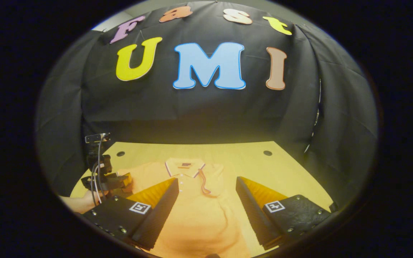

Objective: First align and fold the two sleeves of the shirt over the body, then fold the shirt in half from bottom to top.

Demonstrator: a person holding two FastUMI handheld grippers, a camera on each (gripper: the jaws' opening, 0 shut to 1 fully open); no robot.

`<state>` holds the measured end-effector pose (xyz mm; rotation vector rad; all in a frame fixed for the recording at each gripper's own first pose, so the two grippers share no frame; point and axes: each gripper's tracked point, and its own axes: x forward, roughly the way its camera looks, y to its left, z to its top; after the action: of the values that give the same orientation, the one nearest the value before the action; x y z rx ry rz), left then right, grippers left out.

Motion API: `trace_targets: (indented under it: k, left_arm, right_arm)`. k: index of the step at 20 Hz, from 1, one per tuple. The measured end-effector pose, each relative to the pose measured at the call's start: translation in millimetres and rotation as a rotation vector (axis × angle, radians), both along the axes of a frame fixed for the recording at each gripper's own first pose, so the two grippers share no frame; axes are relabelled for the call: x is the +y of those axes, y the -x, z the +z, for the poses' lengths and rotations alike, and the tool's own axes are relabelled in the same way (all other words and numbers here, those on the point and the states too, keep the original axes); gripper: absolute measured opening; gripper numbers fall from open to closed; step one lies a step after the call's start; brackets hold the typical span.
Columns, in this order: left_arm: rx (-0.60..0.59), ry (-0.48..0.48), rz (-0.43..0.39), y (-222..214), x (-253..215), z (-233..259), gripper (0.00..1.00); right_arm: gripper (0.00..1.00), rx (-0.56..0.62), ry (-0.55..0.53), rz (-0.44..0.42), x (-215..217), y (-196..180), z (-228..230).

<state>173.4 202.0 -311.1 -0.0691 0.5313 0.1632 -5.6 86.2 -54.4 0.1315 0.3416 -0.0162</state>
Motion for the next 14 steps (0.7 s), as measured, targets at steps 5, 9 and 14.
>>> trace_targets:
  k: [5,9,14]
  left_arm:
    - [0.037,-0.017,0.012,-1.1,4.8,-9.7,0.90]
    - [0.069,-0.076,-0.005,-2.6,6.0,-14.5,0.49]
    - [0.070,-0.114,-0.058,-12.6,-6.0,-13.3,0.11]
  right_arm:
    - [1.00,0.009,-0.018,-0.025,-5.9,4.0,-1.0]
    - [1.00,0.025,-0.026,-0.021,-5.2,3.3,-6.5]
    - [1.00,0.042,-0.047,-0.023,-11.6,10.5,-16.7]
